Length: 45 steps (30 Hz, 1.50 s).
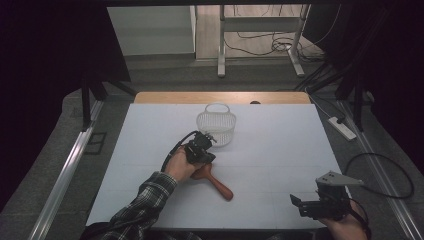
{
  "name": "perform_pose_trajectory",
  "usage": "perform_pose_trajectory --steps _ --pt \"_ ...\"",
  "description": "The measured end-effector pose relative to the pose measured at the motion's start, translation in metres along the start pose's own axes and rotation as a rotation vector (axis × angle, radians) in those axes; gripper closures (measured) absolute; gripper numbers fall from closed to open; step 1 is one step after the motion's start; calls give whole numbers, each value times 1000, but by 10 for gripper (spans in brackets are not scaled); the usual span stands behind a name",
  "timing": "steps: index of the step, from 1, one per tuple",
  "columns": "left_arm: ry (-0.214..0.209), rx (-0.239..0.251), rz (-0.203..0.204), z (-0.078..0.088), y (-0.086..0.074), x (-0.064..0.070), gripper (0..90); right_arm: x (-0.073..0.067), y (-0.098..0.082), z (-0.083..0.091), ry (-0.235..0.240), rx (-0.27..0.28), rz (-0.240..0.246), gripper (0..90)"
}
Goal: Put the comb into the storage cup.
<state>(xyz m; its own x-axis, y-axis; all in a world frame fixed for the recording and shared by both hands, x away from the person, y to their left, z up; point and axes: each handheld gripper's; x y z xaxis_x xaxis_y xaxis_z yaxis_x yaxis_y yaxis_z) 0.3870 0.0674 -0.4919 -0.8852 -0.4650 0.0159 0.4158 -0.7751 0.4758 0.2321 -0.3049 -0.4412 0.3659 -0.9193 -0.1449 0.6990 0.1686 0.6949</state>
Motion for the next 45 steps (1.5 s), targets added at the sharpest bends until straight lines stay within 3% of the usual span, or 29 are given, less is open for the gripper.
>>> perform_pose_trajectory --steps 6,10,14,20,32,45 --pt "8 7 7 2 -3 1 893 0 0 0 -1 -1 4 7" --pt "55 -4 -16 2 0 7 892 0 0 -1 -1 -2 3 7" --pt "52 10 -17 6 3 9 892 0 0 -1 1 -2 5 7" --pt "37 27 -31 11 8 16 892 -1 1 -1 0 -5 9 7" --pt "3 28 -110 6 24 43 892 -1 1 -1 0 -4 11 8" --pt "-39 -31 -126 -14 13 62 892 -2 1 -1 1 -3 16 9"
Point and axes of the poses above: each handheld gripper's, and its own axes: z roughly backward along the jaws, y roughly out of its top, x roughly to its right, and after that the axes turned 13 degrees about -z, right-handed
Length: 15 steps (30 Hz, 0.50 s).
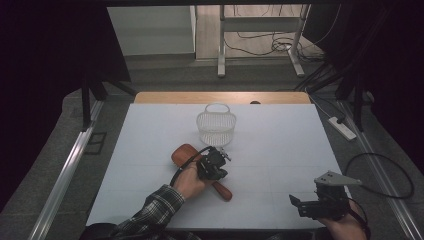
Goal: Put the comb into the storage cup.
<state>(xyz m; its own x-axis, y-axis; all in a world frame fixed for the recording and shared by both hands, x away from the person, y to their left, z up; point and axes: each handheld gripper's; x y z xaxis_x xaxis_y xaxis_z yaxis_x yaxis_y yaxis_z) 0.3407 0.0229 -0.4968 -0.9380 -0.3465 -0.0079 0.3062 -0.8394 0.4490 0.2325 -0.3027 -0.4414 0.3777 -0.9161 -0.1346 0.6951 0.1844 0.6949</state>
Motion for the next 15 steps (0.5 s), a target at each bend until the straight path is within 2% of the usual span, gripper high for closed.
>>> perform_pose_trajectory --steps 7,15 --pt "0 -34 -11 -3 -6 8 892 0 0 0 0 -1 6 10" --pt "-2 -53 10 1 -21 9 892 0 0 0 1 0 6 10"
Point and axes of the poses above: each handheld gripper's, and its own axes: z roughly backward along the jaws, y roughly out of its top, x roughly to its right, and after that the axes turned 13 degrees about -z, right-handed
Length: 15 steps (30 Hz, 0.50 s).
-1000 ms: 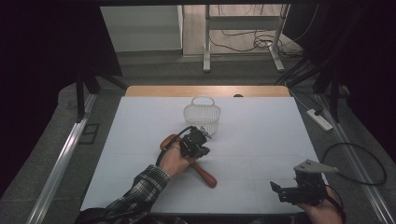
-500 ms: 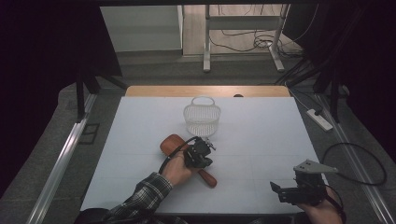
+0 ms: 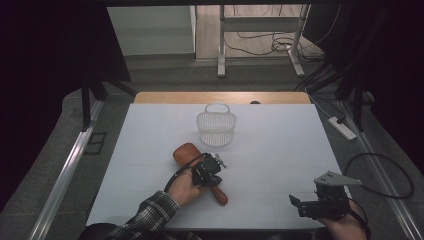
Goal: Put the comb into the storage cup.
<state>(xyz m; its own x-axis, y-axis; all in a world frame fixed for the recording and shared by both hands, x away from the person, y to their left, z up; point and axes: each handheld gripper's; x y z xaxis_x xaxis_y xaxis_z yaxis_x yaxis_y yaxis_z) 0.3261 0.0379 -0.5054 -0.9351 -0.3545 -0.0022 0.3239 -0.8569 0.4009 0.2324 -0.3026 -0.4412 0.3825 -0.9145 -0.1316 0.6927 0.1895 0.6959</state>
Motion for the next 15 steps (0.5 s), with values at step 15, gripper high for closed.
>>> perform_pose_trajectory --steps 15 --pt "-6 -37 23 14 -33 -1 892 -1 0 -1 -6 -3 0 12"
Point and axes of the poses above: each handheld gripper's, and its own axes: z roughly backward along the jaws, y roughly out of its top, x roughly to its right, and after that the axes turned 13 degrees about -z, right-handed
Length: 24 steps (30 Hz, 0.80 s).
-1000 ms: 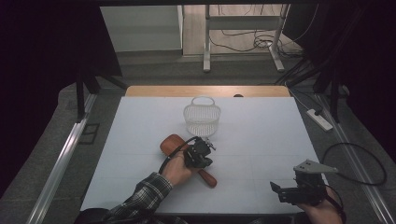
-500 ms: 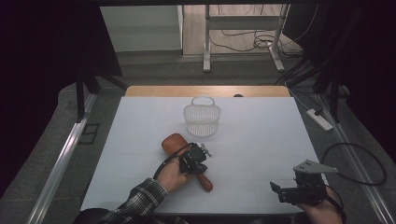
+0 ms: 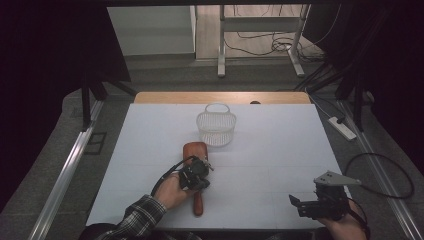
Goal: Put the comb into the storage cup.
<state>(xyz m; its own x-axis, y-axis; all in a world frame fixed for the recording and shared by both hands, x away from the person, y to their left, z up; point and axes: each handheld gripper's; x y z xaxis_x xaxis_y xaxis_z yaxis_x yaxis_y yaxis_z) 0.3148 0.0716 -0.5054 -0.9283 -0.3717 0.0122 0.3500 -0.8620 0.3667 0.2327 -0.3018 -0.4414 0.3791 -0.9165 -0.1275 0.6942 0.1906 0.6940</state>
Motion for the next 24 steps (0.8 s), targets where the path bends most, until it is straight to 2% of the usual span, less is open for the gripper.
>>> perform_pose_trajectory --steps 7,16,24 --pt "-19 -21 24 4 -14 -3 892 0 0 0 -2 -2 1 13" --pt "3 -42 57 11 -33 -8 892 0 0 0 -2 -4 2 13" --pt "21 -40 101 18 -49 -15 892 -1 0 -1 -3 -6 5 13"
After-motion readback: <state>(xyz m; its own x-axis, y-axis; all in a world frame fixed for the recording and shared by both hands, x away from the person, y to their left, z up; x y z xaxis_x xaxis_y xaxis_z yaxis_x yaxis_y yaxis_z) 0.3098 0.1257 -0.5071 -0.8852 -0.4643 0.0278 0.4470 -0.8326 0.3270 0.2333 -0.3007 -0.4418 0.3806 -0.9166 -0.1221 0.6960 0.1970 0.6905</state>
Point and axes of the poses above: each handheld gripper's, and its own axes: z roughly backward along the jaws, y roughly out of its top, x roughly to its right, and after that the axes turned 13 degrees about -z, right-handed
